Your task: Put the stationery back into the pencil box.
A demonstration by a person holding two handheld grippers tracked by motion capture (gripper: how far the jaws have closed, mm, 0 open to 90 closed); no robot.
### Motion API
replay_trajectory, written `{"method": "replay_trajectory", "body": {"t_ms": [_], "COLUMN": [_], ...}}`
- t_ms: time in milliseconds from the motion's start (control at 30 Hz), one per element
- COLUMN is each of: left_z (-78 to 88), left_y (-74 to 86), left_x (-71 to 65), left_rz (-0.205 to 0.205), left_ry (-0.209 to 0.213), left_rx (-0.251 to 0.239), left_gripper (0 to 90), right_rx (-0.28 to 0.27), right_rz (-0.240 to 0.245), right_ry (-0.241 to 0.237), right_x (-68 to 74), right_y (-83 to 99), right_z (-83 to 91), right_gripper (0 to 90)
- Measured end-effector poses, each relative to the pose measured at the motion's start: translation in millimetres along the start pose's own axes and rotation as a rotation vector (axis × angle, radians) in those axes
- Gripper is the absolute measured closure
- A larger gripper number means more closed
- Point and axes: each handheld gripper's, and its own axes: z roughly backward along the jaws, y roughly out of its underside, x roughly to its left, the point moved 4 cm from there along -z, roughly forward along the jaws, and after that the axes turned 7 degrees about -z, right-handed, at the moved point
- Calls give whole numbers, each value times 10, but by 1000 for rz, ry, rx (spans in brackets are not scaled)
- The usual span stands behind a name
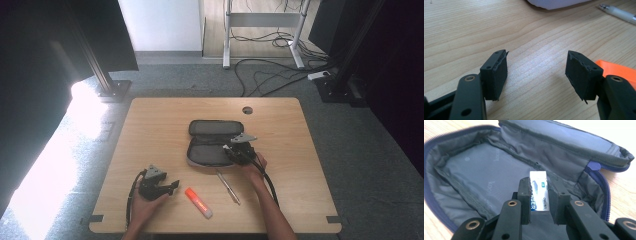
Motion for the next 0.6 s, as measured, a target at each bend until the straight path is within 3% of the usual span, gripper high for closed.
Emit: {"method": "replay_trajectory", "body": {"t_ms": [300,600], "left_z": [0,-1], "left_y": [0,0], "left_x": [0,-2], "left_rz": [-1,-1], "left_ry": [0,-1], "left_rx": [0,-1], "left_gripper": [344,342], "right_rx": [25,-3], "right_rz": [-9,-27], "right_ry": [22,38], "right_x": [-36,-38], "right_y": [37,26], "right_z": [-34,17], "right_gripper": [716,568]}}
